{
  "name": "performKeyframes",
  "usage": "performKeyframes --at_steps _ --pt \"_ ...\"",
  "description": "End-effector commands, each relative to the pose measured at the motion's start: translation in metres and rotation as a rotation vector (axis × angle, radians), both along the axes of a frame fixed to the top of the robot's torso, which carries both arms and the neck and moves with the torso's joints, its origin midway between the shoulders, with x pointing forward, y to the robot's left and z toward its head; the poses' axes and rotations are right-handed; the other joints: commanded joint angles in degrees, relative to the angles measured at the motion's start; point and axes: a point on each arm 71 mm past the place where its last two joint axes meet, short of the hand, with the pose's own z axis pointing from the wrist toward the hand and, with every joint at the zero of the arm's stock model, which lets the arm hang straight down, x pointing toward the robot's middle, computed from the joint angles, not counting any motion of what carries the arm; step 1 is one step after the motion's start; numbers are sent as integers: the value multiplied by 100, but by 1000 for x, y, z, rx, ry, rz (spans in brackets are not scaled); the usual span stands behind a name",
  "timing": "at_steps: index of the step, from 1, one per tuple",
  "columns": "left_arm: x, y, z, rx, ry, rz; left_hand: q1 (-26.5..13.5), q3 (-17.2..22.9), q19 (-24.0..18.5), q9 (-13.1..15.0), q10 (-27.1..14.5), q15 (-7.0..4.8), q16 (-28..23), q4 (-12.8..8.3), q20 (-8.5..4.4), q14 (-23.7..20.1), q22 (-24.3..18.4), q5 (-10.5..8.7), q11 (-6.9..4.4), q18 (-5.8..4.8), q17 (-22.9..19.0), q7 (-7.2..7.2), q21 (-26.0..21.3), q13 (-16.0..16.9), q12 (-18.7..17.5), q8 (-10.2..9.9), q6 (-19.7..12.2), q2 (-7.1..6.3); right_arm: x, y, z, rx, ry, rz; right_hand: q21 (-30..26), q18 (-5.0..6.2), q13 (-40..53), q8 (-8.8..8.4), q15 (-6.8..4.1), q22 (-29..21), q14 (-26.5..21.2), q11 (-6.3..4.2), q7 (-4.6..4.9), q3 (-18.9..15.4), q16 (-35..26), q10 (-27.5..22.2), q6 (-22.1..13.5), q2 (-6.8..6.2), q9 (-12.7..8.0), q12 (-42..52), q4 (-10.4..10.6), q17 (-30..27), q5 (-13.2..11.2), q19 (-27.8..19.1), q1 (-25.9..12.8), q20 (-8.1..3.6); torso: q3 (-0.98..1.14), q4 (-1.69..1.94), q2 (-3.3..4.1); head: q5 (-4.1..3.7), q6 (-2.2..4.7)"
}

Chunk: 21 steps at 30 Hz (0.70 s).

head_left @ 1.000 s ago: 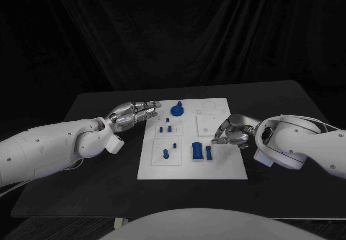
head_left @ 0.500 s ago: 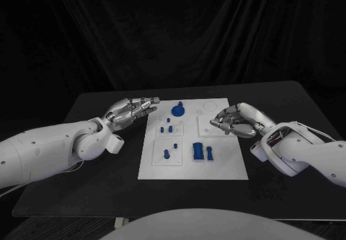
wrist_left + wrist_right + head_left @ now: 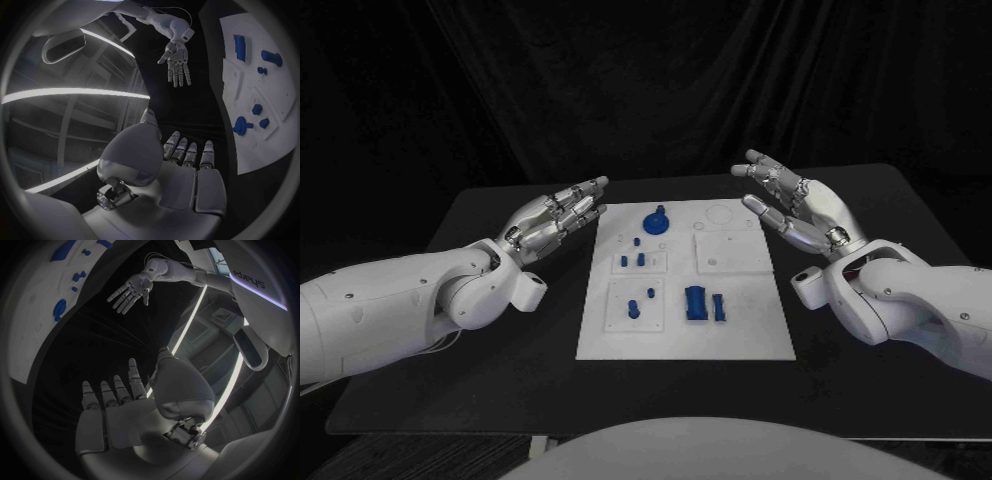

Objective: Assemble the parts on the task board

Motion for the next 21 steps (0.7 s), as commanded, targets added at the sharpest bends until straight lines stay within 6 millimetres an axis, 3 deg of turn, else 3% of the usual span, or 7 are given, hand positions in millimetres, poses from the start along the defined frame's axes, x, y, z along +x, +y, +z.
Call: performKeyframes --at_steps 1,4,5,6,10,11,21 --pt "0 0 10 -59 -133 36 -81 -38 -5 -6 -20 -13 -20 11 -65 -2 -5 -31 -85 53 -6 -52 -19 -9 -51 -19 -30 -7 -1 -1 4 106 -41 33 -26 -30 -81 54 -17 -34 -54 -28 -20 9 -20 -68 -67 -56 -64 -6 -4 -14 37 -56 6 7 22 -24 -59 -23 -1" --pt "1 -1 10 -58 -135 37 -96 -43 -5 -7 -25 -33 -20 13 -126 -2 -5 -32 -90 59 -6 -65 -19 -8 -53 -20 -44 -15 0 -1 4 111 -43 35 -26 -31 -112 81 -5 -41 -64 -5 -17 17 -21 -84 -93 -43 -98 4 -5 -17 48 -56 13 8 42 -42 -79 -39 -1" --pt "1 -2 0 8 -11 12 -2274 522 -5 -177 -174 -121 -20 -487 -319 -2 -5 -391 51 -293 -6 -94 -19 -128 -233 -184 -469 -380 2 -2 0 37 11 -6 -77 -396 -358 -350 -207 -414 -161 7 182 261 -91 -442 -822 -196 -482 -486 -507 -72 -228 -143 -1731 -492 18 -18 -42 -26 0" --pt "1 -2 0 8 -11 12 -2316 523 -5 -177 -174 -121 -20 -488 -339 -2 -5 -400 51 -293 -6 -94 -19 -128 -234 -184 -471 -381 2 -2 0 37 11 -7 -77 -396 -437 -467 -644 -414 -161 7 631 336 -91 -442 -1055 -196 -607 -486 -660 -72 -297 -143 -2094 -642 17 -18 -42 -26 3" --pt "3 -5 1 10 -14 36 -3087 695 -5 -177 -174 -121 -20 -660 -415 -2 -5 -541 51 -298 -6 -94 -19 -128 -708 -184 -617 -504 6 0 -1 58 28 -31 -77 -396 -946 -1310 -644 -414 -161 7 631 870 -91 -442 -1914 -196 -1399 -486 -1219 -72 -800 -143 -4169 -1213 -6 -22 -51 -34 89" --pt "3 -6 1 11 -15 45 -3269 737 -5 -177 -174 -121 -20 -702 -444 -2 -5 -573 51 -311 -6 -94 -19 -128 -708 -184 -653 -534 7 1 -1 67 35 -41 -77 -396 -946 -1310 -644 -414 -161 7 631 870 -91 -442 -2034 -196 -1399 -486 -1690 -72 -800 -143 -4450 -1689 -15 -23 -55 -38 125" --pt "13 -28 9 23 -17 243 -4698 1073 -5 -177 -174 -121 -20 -1038 -898 -2 -5 -819 51 -518 -6 -94 -19 -128 -708 -184 -917 -769 31 20 -8 245 203 -238 -77 -396 -946 -1310 -644 -414 -161 7 631 870 -91 -442 -2620 -196 -1399 -486 -1690 -72 -800 -143 -5805 -1689 -205 -54 -133 -106 844"
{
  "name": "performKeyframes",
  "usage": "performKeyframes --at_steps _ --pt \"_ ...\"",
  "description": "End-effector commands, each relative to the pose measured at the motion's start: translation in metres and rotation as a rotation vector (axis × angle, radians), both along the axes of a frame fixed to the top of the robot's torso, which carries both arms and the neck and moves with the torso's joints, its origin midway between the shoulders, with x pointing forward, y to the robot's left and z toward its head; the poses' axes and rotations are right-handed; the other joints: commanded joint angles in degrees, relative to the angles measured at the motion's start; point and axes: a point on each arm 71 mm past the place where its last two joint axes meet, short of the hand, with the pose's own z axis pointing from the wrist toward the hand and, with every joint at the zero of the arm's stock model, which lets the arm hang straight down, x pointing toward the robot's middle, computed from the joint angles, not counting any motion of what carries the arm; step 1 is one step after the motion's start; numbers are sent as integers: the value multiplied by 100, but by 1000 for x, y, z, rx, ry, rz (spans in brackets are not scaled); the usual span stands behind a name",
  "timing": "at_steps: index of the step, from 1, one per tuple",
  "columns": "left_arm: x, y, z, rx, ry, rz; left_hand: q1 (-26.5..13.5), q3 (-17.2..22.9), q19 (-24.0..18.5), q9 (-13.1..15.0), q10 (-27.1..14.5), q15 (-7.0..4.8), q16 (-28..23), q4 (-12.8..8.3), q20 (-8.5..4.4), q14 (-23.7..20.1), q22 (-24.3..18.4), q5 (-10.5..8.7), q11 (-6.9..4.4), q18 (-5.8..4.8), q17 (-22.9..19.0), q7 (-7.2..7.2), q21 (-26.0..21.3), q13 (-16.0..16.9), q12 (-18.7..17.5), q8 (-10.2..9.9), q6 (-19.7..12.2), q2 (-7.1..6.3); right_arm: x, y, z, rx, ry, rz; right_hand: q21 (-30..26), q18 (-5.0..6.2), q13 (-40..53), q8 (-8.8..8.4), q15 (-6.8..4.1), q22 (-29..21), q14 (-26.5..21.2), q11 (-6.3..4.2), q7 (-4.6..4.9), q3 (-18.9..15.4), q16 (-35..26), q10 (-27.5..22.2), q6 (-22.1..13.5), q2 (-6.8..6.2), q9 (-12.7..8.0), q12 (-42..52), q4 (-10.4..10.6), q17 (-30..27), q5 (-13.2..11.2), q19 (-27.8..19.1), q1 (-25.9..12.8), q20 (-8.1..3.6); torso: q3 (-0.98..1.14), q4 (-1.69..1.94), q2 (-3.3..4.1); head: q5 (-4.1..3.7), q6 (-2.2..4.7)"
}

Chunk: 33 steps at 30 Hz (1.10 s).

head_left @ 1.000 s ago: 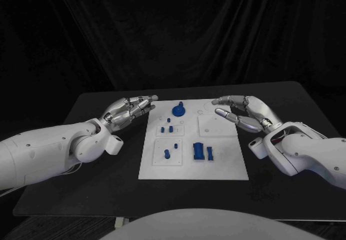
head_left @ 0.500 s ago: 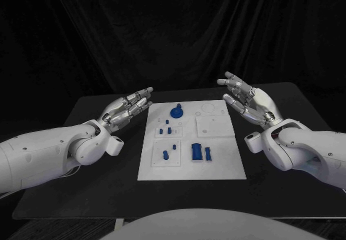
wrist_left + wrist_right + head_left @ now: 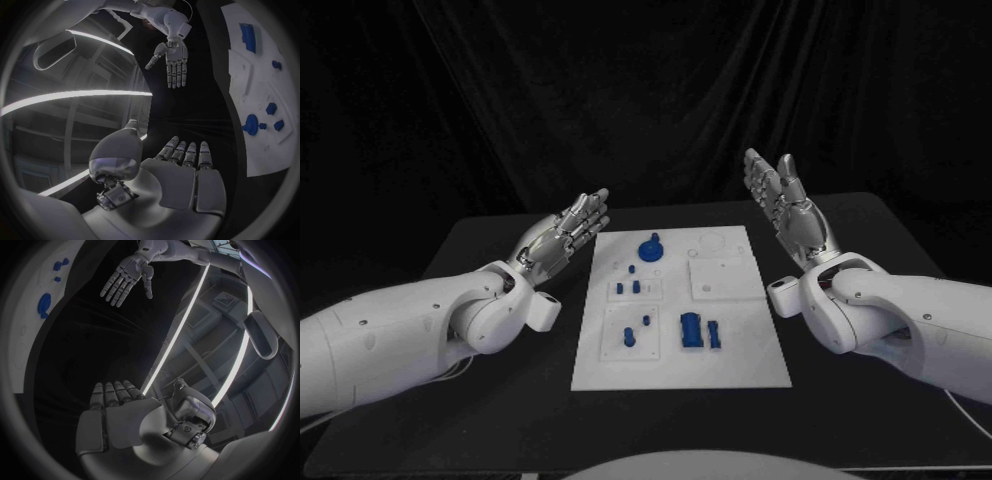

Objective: Assemble the parts on the task board

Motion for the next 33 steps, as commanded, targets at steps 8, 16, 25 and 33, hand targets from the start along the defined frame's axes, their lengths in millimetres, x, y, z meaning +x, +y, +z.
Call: performKeyframes --at_steps 8,16,25,33 --pt "9 -19 6 34 50 358 -1908 468 -1 -21 -39 -40 -21 -433 -216 -2 -5 -680 20 -656 -5 9 -19 -16 -115 -50 -351 -654 20 11 -19 207 297 -268 -20 -40 -5 -20 -29 -5 -2 -1 1 -1 -21 -20 -22 -8 -6 -20 -16 -5 -20 -1 -50 -29 -248 -40 -101 -75 806" --pt "10 -33 11 40 101 512 -2493 990 -1 -21 -39 -40 -21 -874 -216 -2 -5 -680 20 -656 -5 9 -19 -16 -115 -50 -765 -654 22 14 -21 235 333 -293 -20 -40 -5 -20 -29 -5 -2 -1 1 -1 -21 -20 -22 -8 -6 -20 -16 -5 -20 -1 -50 -29 -294 -47 -119 -92 978" --pt "10 -37 12 42 118 552 -2938 990 -1 -21 -39 -40 -21 -874 -216 -2 -5 -680 20 -656 -5 9 -19 -16 -115 -50 -765 -654 22 14 -21 235 333 -293 -20 -40 -5 -20 -29 -5 -2 -1 1 -1 -21 -20 -22 -8 -6 -20 -16 -5 -20 -1 -50 -29 -294 -47 -119 -92 978" --pt "10 -37 12 42 118 552 -3225 990 -1 -21 -39 -40 -21 -874 -216 -2 -5 -680 20 -656 -5 9 -19 -16 -115 -50 -765 -654 22 14 -21 235 333 -293 -20 -40 -5 -20 -29 -5 -2 -1 1 -1 -21 -20 -22 -8 -6 -20 -16 -5 -20 -1 -50 -29 -294 -47 -119 -92 978"
